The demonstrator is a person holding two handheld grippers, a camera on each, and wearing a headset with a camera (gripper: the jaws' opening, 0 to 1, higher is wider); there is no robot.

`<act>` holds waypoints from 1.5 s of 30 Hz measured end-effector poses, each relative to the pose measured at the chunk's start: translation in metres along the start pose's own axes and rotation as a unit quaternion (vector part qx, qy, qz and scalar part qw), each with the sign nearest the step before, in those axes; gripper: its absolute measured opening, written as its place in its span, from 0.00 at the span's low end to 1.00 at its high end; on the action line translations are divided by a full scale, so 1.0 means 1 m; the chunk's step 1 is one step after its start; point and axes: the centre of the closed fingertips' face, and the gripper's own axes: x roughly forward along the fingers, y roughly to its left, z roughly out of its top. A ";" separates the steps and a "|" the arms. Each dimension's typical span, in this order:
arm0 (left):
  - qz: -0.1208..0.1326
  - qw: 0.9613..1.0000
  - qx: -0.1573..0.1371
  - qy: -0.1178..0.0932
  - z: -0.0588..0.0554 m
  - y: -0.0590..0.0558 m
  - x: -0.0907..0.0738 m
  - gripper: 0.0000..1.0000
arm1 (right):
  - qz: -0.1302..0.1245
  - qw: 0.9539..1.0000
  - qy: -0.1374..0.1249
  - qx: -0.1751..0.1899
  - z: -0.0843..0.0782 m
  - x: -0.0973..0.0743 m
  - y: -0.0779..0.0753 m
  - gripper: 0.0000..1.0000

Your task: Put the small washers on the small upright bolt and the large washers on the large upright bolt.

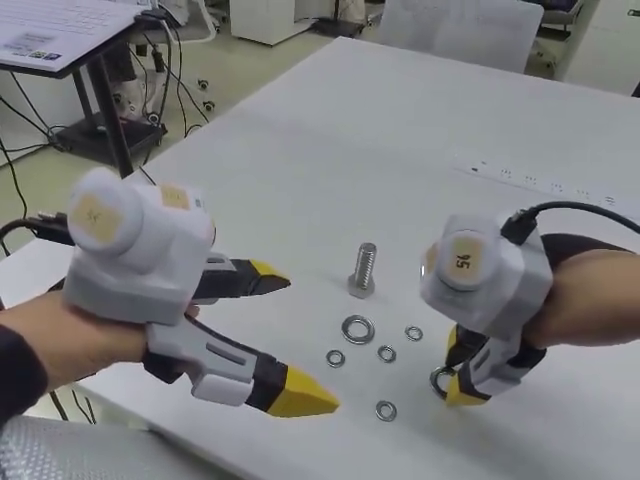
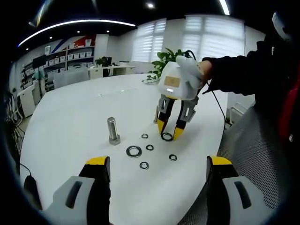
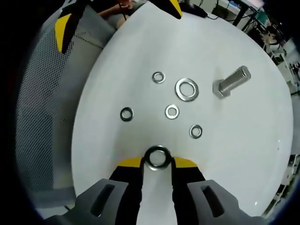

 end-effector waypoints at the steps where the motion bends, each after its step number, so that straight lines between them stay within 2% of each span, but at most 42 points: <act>1: 0.000 1.000 0.000 -0.001 0.000 0.000 0.000 0.84 | -0.001 1.000 0.000 0.002 0.000 0.000 0.000 0.24; 10: -0.003 1.000 0.003 -0.005 0.001 -0.001 -0.001 0.83 | -0.005 1.000 0.018 0.005 0.002 0.001 0.002 0.23; 19: -0.003 1.000 0.011 -0.015 0.004 -0.003 -0.005 0.83 | -0.001 1.000 0.016 0.011 0.004 0.001 0.003 0.22; 25: -0.004 1.000 0.012 -0.019 0.006 -0.004 -0.008 0.83 | -0.006 1.000 0.026 0.014 0.003 -0.001 0.003 0.22; 31: -0.006 1.000 0.015 -0.024 0.007 -0.005 -0.008 0.83 | -0.003 1.000 0.013 0.019 0.011 -0.018 0.003 0.22; 35: -0.005 1.000 0.015 -0.027 0.009 -0.004 -0.008 0.83 | -0.006 1.000 -0.002 0.020 0.021 -0.031 -0.002 0.22; 45: 0.002 0.999 0.015 -0.034 0.013 -0.002 -0.008 0.83 | -0.030 0.999 -0.030 0.017 0.041 -0.065 -0.016 0.22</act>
